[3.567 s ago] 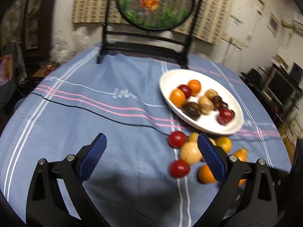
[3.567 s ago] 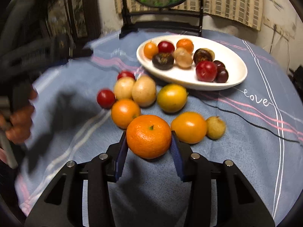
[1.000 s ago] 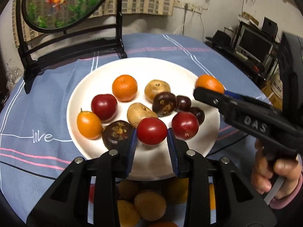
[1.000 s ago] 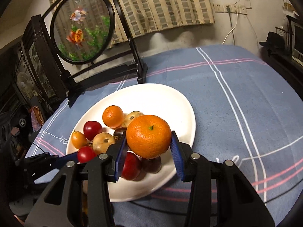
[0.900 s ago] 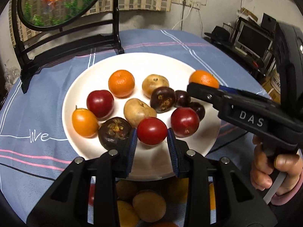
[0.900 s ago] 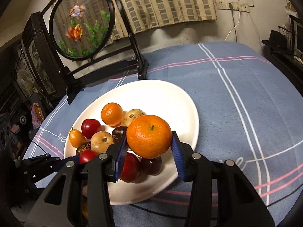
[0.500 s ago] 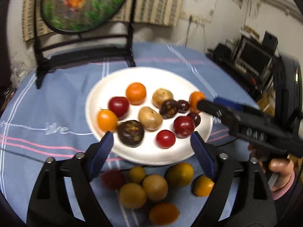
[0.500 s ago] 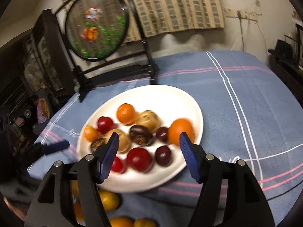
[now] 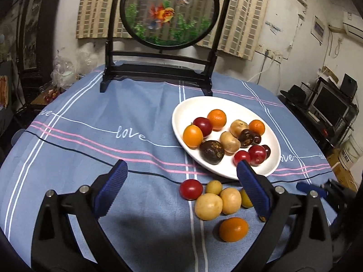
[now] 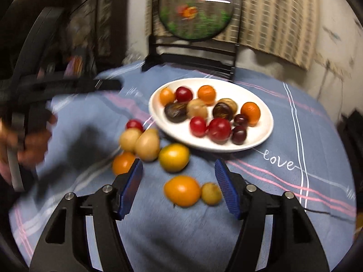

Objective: Organize fruits
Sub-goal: 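Grasp the yellow-orange tomato with the right tool while the left tool grasps a tangerine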

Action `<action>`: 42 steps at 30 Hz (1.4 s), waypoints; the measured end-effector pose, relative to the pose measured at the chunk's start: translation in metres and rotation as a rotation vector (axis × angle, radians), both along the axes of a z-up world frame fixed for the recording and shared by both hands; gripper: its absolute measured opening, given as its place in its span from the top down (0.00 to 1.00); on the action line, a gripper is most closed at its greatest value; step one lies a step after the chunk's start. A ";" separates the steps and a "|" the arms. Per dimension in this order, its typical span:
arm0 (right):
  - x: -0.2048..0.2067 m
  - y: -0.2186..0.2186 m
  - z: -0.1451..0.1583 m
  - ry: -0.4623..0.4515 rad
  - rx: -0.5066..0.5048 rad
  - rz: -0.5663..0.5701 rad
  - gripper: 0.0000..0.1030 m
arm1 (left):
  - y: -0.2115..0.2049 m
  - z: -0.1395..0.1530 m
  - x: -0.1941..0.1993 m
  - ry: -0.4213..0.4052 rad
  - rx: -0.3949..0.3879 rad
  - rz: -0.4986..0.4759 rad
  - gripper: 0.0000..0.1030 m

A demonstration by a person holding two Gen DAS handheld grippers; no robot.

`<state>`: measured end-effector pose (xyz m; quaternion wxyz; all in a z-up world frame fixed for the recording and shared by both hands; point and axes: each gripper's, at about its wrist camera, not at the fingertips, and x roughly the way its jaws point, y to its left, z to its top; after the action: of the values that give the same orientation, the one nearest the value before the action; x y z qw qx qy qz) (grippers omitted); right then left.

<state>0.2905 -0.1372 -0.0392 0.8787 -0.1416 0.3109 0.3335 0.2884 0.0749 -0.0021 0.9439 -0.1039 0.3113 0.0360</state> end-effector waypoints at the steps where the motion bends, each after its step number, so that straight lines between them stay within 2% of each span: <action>1: -0.003 0.003 -0.004 -0.004 -0.025 0.014 0.36 | 0.000 0.000 -0.002 0.002 0.009 0.006 0.04; 8: 0.001 0.007 -0.018 0.038 -0.049 0.024 0.36 | -0.015 -0.007 0.002 0.043 0.053 -0.012 0.04; 12: 0.001 0.011 -0.020 0.062 -0.040 0.047 0.36 | -0.019 -0.006 0.001 0.038 0.078 -0.018 0.04; 16: 0.003 0.015 -0.026 0.058 -0.079 0.034 0.36 | -0.019 -0.004 -0.001 0.031 0.075 -0.020 0.04; 22: 0.003 0.017 -0.027 0.031 -0.093 0.028 0.40 | -0.016 -0.004 -0.001 0.032 0.071 -0.015 0.04; 29: 0.006 0.028 -0.039 -0.043 -0.226 0.001 0.47 | -0.015 -0.003 -0.002 0.030 0.069 -0.005 0.04; 33: 0.009 0.025 -0.038 -0.048 -0.222 -0.017 0.58 | -0.014 -0.003 -0.001 0.033 0.065 -0.006 0.04; 38: 0.010 0.022 -0.036 -0.039 -0.198 -0.022 0.59 | -0.013 -0.005 0.000 0.038 0.082 0.002 0.04; 42: 0.015 0.005 -0.019 0.006 -0.047 -0.044 0.58 | -0.014 -0.006 0.000 0.065 0.069 -0.026 0.04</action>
<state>0.3057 -0.1322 -0.0585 0.8813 -0.1545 0.3242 0.3070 0.2885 0.0610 -0.0082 0.9368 -0.0658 0.3415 0.0377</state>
